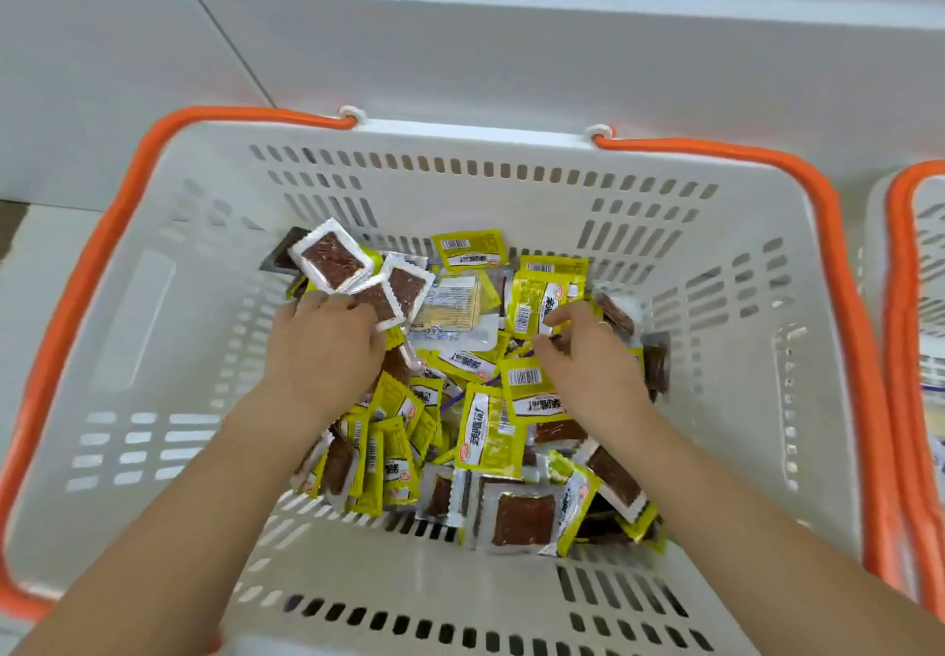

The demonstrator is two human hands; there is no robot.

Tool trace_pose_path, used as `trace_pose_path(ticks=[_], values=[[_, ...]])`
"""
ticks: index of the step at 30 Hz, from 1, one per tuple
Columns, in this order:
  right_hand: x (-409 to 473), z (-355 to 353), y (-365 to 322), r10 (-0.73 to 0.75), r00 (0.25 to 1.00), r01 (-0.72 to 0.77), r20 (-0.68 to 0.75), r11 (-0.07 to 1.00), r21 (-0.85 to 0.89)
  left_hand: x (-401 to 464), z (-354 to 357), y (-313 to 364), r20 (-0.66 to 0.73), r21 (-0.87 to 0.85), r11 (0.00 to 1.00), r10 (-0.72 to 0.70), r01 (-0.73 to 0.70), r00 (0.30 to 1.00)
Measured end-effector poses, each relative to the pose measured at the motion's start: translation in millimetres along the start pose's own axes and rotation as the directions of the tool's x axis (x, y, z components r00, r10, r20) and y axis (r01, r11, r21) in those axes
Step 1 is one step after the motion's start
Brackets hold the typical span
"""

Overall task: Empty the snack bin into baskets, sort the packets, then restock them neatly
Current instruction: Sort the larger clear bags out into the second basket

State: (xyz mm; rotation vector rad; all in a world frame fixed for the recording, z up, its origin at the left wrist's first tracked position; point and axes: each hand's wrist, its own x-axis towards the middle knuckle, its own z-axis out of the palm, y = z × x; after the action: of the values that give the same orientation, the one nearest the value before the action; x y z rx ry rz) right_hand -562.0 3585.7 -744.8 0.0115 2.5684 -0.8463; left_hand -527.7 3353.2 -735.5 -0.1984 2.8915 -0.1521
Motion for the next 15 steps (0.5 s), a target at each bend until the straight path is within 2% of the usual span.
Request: trace_pose_path(ticks=[2,5,8,9,11,13,14,15], values=[[-0.6,-8.1,-4.0,0.021,0.992,-0.016,0.125,0.999,-0.038,5.0,-5.0,-1.1,-0.12,-0.042,0.999,-0.003,-0.002,0.993],[-5.7,-22.3,-9.4,0.021,0.943,-0.005,0.333,0.999,-0.051,7.8,-9.1,11.3,-0.236,-0.201,0.968,0.104,-0.153,0.966],[-5.4,-35.0,-10.7,0.05,0.925,0.006,0.378,0.989,-0.146,14.6,-0.3,44.0,0.035,-0.244,0.925,0.31,-0.292,0.95],[-4.5,-39.0,-10.6,0.068,0.935,-0.009,0.348,0.986,-0.168,18.0,2.3,53.0,0.115,-0.192,0.925,0.352,-0.327,0.929],[-3.7,-45.6,-9.9,0.084,0.972,-0.053,0.221,0.988,-0.145,25.4,8.4,63.4,0.174,-0.096,0.935,0.352,-0.34,0.92],[-2.7,-51.3,-8.5,0.063,0.998,-0.063,0.024,0.998,-0.004,28.0,11.1,61.6,0.12,-0.042,0.947,0.32,-0.317,0.94],[-1.5,-54.4,-7.9,0.055,0.996,-0.047,-0.077,0.994,0.095,26.7,8.6,56.6,0.048,-0.071,0.953,0.298,-0.294,0.953],[-0.2,-57.3,-8.2,0.059,0.986,-0.024,-0.158,0.977,0.21,25.2,5.3,49.1,-0.026,-0.185,0.95,0.253,-0.253,0.967]])
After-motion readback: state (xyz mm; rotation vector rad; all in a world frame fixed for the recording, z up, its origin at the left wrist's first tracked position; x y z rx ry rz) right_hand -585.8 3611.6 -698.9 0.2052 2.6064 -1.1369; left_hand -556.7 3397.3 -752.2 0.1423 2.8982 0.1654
